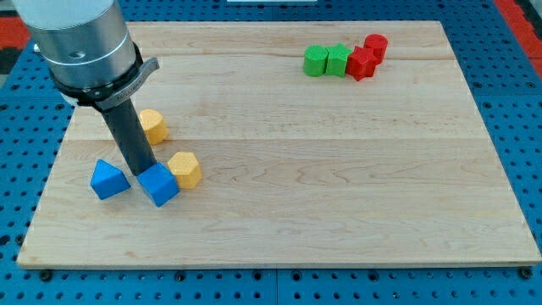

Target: Slide your hand to the top right

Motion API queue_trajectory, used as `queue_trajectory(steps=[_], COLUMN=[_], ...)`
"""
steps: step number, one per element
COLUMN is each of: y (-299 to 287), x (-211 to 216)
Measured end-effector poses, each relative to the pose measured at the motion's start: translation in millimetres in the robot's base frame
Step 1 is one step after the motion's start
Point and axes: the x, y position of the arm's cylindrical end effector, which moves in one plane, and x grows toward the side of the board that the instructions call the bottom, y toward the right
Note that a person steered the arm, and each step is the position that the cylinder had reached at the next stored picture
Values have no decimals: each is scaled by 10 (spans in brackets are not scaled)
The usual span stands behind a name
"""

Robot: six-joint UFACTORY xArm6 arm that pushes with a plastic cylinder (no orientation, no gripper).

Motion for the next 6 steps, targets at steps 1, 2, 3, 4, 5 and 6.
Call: queue_trajectory(steps=[1,2,3,4,5,6], y=[24,110,718,1811,3033,4125], x=[0,-53,-472,-799,-1156,-1791])
